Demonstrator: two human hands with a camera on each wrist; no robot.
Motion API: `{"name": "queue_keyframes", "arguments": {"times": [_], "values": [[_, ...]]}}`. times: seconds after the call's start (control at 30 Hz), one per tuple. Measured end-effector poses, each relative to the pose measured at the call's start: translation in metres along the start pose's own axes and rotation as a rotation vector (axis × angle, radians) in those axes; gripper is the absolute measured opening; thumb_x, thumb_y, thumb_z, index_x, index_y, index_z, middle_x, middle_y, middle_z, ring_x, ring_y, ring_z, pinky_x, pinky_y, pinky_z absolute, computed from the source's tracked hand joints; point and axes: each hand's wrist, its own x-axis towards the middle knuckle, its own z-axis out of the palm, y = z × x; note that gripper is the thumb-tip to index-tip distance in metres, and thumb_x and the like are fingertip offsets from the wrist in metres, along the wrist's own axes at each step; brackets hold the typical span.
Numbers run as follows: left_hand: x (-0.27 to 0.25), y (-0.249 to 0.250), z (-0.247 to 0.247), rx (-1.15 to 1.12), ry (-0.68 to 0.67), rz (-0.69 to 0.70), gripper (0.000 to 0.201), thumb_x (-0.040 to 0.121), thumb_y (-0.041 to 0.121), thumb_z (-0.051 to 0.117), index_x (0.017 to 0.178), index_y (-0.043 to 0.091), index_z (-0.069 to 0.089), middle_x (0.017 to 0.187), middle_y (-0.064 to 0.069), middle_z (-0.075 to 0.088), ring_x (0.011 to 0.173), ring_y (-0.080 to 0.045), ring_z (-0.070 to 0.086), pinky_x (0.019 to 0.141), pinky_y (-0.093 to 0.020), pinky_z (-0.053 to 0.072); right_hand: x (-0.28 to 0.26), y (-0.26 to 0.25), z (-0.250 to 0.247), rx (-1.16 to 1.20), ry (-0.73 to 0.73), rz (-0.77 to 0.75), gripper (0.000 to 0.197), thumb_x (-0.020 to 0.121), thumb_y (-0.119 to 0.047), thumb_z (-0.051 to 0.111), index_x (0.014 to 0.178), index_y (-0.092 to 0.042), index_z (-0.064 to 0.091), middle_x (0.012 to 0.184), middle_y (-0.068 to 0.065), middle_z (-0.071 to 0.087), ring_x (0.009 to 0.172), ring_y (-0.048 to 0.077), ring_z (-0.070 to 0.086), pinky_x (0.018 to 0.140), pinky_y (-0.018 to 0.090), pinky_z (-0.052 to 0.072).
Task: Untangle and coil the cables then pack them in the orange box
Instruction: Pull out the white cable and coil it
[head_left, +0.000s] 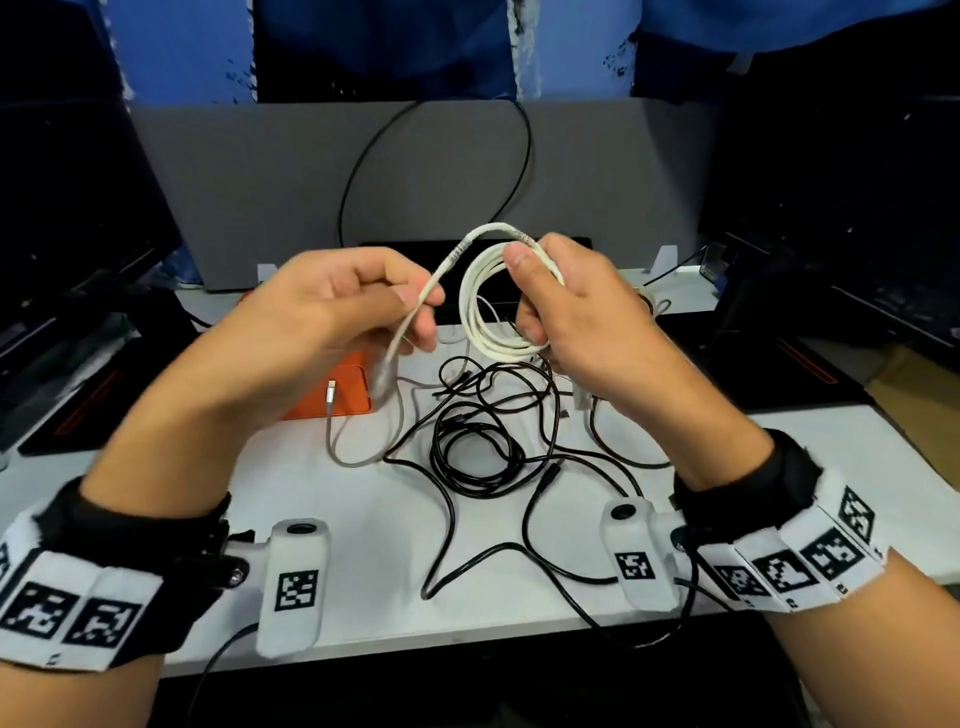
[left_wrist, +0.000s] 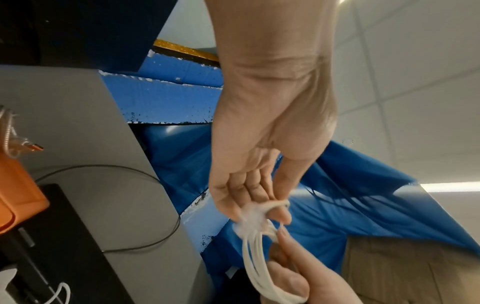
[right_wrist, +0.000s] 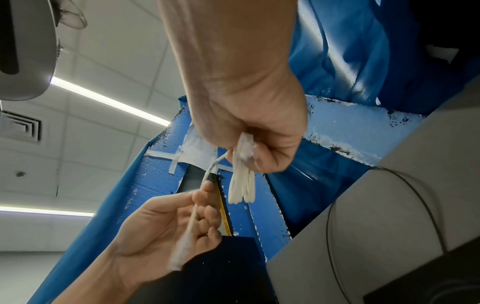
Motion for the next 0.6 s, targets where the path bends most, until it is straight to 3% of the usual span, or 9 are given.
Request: {"name": "queue_keyframes", "arguments": {"times": [0.13, 0.2, 0.3, 0.37, 0.47, 0.6], "values": [[-0.007, 0.007, -0.004, 0.070, -0.117, 0.025, 0.021, 0.088, 0.013, 0.065, 0.108, 0.010, 0.072, 0.089, -0.002, 0.073, 0.085, -0.011, 0.067, 0.076, -0.020, 0.053, -0.001, -0.002, 0.000, 0.001, -0.028, 0.003, 0.035, 0.110, -0.045, 0.041, 0.087, -0.020, 0.049, 0.062, -0.006, 0.055, 0.043, 0.003, 0.046, 0.052, 0.023, 0.035], [-0.008, 0.009, -0.003, 0.039, -0.101, 0.045, 0.023, 0.085, 0.011, 0.066, 0.106, 0.010, 0.072, 0.086, -0.001, 0.073, 0.077, -0.013, 0.065, 0.071, -0.020, 0.053, 0.000, 0.000, 0.001, 0.015, -0.045, 0.014, 0.036, 0.109, -0.046, 0.042, 0.090, -0.017, 0.052, 0.061, -0.006, 0.055, 0.042, 0.003, 0.044, 0.051, 0.025, 0.035], [-0.006, 0.010, 0.003, -0.087, -0.003, 0.107, 0.019, 0.083, 0.009, 0.068, 0.101, 0.009, 0.071, 0.086, -0.006, 0.072, 0.068, -0.018, 0.064, 0.067, -0.024, 0.055, 0.000, 0.001, 0.007, 0.068, -0.076, 0.020, 0.036, 0.108, -0.047, 0.043, 0.087, -0.020, 0.050, 0.060, -0.006, 0.054, 0.044, 0.004, 0.040, 0.051, 0.028, 0.034], [-0.004, 0.010, 0.008, -0.132, 0.068, 0.155, 0.018, 0.084, 0.011, 0.068, 0.101, 0.009, 0.068, 0.089, -0.006, 0.073, 0.073, -0.020, 0.070, 0.072, -0.026, 0.058, -0.002, 0.000, 0.012, 0.080, -0.093, 0.018, 0.036, 0.108, -0.047, 0.044, 0.087, -0.018, 0.050, 0.061, -0.006, 0.053, 0.046, 0.006, 0.040, 0.052, 0.029, 0.034], [-0.004, 0.011, 0.016, -0.121, 0.143, 0.207, 0.014, 0.088, 0.009, 0.066, 0.102, 0.008, 0.065, 0.091, -0.007, 0.075, 0.083, -0.023, 0.075, 0.078, -0.030, 0.060, -0.002, -0.001, 0.015, 0.109, -0.112, 0.013, 0.042, 0.108, -0.045, 0.045, 0.094, -0.006, 0.050, 0.067, -0.001, 0.048, 0.049, 0.004, 0.044, 0.050, 0.027, 0.033], [-0.003, 0.010, 0.024, 0.014, 0.230, 0.219, 0.012, 0.092, 0.000, 0.067, 0.098, 0.010, 0.067, 0.093, -0.014, 0.075, 0.085, -0.026, 0.077, 0.081, -0.034, 0.063, 0.000, 0.002, 0.011, 0.161, -0.089, 0.033, 0.045, 0.108, -0.044, 0.046, 0.099, -0.001, 0.048, 0.077, 0.004, 0.042, 0.054, 0.005, 0.049, 0.046, 0.015, 0.035]]}}
